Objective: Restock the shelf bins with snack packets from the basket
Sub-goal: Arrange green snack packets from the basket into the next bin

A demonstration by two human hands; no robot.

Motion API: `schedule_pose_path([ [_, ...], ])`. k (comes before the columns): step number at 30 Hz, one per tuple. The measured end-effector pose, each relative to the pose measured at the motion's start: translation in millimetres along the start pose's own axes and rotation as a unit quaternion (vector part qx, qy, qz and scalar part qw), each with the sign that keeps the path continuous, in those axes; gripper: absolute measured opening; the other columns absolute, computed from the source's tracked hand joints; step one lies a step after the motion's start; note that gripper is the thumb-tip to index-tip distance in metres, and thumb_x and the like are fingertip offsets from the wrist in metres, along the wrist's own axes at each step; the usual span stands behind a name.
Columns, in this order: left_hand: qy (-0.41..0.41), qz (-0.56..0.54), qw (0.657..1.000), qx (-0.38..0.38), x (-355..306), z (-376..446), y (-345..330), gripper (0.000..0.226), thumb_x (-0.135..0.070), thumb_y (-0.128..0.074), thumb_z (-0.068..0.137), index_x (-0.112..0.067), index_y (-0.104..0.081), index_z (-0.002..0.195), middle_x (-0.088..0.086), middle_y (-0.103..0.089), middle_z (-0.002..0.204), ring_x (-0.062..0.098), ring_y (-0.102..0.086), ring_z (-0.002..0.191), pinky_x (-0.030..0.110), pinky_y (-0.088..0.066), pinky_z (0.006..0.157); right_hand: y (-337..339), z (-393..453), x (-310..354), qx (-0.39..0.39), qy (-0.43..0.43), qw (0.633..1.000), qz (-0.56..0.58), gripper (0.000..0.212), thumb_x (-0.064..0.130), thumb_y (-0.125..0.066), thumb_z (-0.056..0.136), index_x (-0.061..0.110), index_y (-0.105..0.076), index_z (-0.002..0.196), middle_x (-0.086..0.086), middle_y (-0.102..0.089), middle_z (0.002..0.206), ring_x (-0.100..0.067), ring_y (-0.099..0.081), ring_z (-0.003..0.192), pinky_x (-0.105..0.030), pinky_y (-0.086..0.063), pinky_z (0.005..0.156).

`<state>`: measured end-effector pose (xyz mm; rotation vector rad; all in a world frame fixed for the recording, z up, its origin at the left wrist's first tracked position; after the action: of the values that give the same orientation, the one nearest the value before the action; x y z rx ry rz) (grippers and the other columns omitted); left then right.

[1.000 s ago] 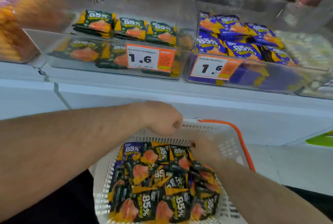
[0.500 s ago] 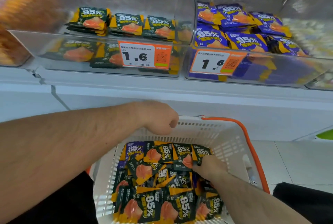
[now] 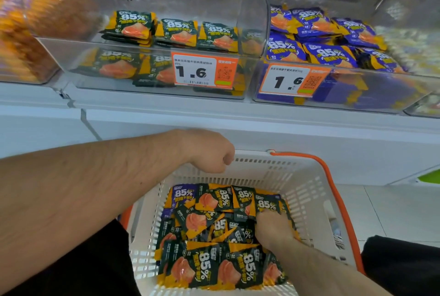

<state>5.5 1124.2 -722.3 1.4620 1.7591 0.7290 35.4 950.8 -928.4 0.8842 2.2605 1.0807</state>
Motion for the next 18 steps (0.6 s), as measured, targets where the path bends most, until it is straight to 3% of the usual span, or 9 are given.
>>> schedule_pose_path([
  [4,0.001,-0.006,1.000,0.001,3,-4,3,0.040,-0.026,-0.047,0.099,-0.022,-0.049,0.139,-0.002,-0.053,0.138,0.019,-0.050,0.123,0.034,-0.041,0.100,49,5,4,-0.035,0.035,0.992,0.114,0.022,0.017,-0.043,0.097,0.017,-0.053,0.117,-0.009,-0.065,0.113,-0.030,-0.062,0.100,-0.040,-0.052,0.083],
  [8,0.016,-0.027,0.999,-0.038,19,-8,13,0.057,-0.039,-0.055,0.096,-0.020,-0.037,0.147,0.004,-0.042,0.147,0.023,-0.043,0.130,0.036,-0.039,0.103,122,4,17,-0.039,0.107,0.965,0.235,0.030,0.027,-0.041,0.102,0.029,-0.053,0.129,-0.003,-0.067,0.111,-0.020,-0.063,0.091,-0.039,-0.055,0.081],
  [11,0.022,-0.110,0.993,-0.044,31,-14,18,0.078,-0.050,-0.064,0.089,-0.018,-0.028,0.150,0.004,-0.037,0.152,0.023,-0.041,0.134,0.039,-0.037,0.109,181,-15,29,-0.039,0.161,0.935,0.314,0.019,0.022,-0.042,0.104,0.022,-0.061,0.100,0.002,-0.056,0.082,-0.014,-0.050,0.069,-0.035,-0.044,0.065],
  [13,0.007,-0.205,0.978,-0.037,35,-20,19,0.074,-0.047,-0.070,0.085,-0.018,-0.038,0.145,0.004,-0.047,0.146,0.021,-0.048,0.130,0.040,-0.040,0.108,210,-30,36,-0.002,0.169,0.884,0.436,0.024,0.016,-0.044,0.104,0.019,-0.063,0.090,-0.001,-0.055,0.079,-0.019,-0.048,0.073,-0.034,-0.038,0.066],
  [15,-0.046,-0.275,0.959,-0.045,33,-27,23,0.036,-0.033,-0.073,0.085,-0.023,-0.062,0.118,0.001,-0.066,0.122,0.021,-0.061,0.114,0.043,-0.047,0.101,231,-42,44,0.034,0.179,0.812,0.554,0.027,0.012,-0.046,0.104,0.019,-0.069,0.092,-0.005,-0.069,0.087,-0.023,-0.060,0.082,-0.037,-0.046,0.077],
  [16,-0.065,-0.292,0.952,-0.059,34,-33,28,0.018,-0.025,-0.072,0.087,-0.027,-0.066,0.105,0.000,-0.070,0.113,0.021,-0.063,0.109,0.042,-0.048,0.099,241,-47,48,0.049,0.184,0.778,0.599,0.026,0.011,-0.046,0.103,0.016,-0.071,0.098,-0.009,-0.073,0.096,-0.026,-0.065,0.089,-0.043,-0.049,0.084],
  [18,-0.061,-0.334,0.936,-0.090,44,-44,38,0.014,-0.016,-0.069,0.090,-0.024,-0.068,0.101,0.003,-0.070,0.114,0.023,-0.064,0.110,0.043,-0.048,0.100,255,-56,54,0.067,0.180,0.733,0.652,0.024,0.014,-0.047,0.102,0.010,-0.068,0.115,-0.016,-0.071,0.113,-0.032,-0.067,0.102,-0.049,-0.051,0.092],
])
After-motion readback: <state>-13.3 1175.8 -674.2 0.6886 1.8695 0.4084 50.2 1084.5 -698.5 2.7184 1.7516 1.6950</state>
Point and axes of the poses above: each hand's wrist, its own z-axis towards the middle knuckle, its own y-axis out of the back of the hand, x = y × z, the point moved 10 cm from there along z, towards the middle knuckle
